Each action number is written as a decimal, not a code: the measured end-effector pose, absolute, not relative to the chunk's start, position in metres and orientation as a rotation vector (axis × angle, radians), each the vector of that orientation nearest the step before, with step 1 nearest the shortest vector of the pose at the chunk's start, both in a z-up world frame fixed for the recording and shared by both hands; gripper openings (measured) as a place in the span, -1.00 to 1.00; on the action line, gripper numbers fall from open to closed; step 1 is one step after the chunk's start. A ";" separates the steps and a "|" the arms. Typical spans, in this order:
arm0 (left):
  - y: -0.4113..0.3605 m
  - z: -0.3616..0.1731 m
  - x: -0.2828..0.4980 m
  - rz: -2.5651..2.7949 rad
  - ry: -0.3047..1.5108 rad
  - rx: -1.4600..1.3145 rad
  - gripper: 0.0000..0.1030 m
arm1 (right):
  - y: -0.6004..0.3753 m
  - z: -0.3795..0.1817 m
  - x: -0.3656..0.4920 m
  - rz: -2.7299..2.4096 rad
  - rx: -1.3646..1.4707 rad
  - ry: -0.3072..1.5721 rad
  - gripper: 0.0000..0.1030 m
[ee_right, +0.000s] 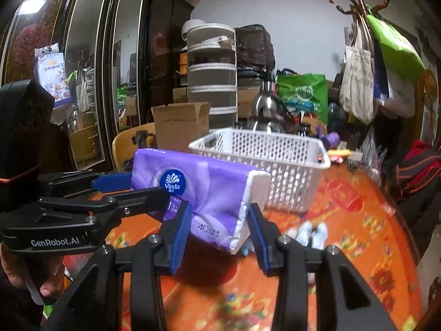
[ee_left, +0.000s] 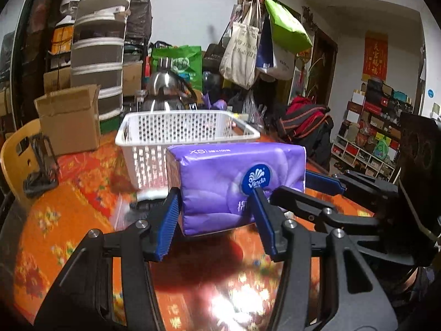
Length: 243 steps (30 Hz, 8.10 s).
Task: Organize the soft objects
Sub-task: 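Lift the purple tissue pack with both tools and release it into the basket, then move both tools to the black gloves and grip them with the paper packet, then lift the black gloves with both tools and carry them over the basket, then open both tools to drop the gloves and paper packet into the basket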
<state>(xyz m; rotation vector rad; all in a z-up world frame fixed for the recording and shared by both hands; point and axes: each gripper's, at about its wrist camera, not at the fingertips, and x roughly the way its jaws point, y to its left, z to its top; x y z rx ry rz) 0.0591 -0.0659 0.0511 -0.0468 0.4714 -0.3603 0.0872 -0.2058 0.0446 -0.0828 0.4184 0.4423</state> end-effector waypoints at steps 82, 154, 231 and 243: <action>-0.027 0.054 0.188 -0.214 0.637 -0.114 0.76 | -0.264 0.037 0.222 0.351 0.108 0.634 0.56; -0.015 -0.040 0.301 -0.268 1.044 -0.248 0.35 | -0.191 -0.033 0.287 0.489 0.054 0.895 -0.30; -0.065 0.086 0.400 -0.381 0.790 -0.147 -0.52 | -0.219 0.076 0.365 0.345 -0.085 0.653 -0.90; -0.066 0.040 0.426 -0.341 0.846 -0.137 -0.51 | -0.217 0.035 0.391 0.335 -0.062 0.707 -0.89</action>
